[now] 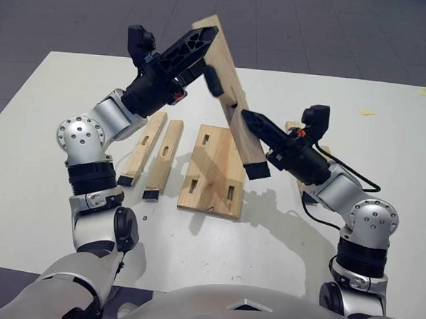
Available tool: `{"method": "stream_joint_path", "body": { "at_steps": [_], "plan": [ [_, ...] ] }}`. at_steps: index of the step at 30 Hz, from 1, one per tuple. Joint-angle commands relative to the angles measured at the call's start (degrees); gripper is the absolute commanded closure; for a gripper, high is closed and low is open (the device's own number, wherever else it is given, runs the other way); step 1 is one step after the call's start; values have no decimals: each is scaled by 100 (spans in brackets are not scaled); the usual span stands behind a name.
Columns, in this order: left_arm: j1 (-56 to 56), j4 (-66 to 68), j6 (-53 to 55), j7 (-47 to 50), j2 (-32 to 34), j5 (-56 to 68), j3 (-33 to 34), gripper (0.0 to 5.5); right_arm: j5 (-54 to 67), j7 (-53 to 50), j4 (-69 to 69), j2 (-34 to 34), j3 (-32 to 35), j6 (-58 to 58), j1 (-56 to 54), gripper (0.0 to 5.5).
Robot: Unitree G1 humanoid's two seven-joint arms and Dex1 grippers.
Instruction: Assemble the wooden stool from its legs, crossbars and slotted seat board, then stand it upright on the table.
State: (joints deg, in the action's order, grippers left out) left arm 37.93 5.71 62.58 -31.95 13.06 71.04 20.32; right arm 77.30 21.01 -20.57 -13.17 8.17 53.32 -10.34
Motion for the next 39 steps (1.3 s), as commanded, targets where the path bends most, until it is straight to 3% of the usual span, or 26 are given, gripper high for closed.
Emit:
{"method": "stream_joint_path", "body": {
  "at_steps": [1,22,29,30,36,39],
  "plan": [
    [-73,-327,35,-75,74,-87,-282,69,-314,232,-94,-66,-148,-201,1,453],
    [-306,-186,-4,-64,179,181,-82,417,-487,343,-33,-75,-160,-491,63,453],
    [-374,-151,-114,-77,175,69,-149,431,-703,275,-35,-61,-230,-560,23,453],
    [-369,-125,-180,-19,153,32,-125,431,-775,229,-8,-49,-235,-590,15,417],
    [-231,-110,-1206,858,-22,-790,12,448,-1586,-453,446,56,8,-1084,-1,322],
    [-273,-467,-1597,1195,45,-1063,119,448,-2317,-599,465,-259,10,-1304,203,280]
  ]
}}
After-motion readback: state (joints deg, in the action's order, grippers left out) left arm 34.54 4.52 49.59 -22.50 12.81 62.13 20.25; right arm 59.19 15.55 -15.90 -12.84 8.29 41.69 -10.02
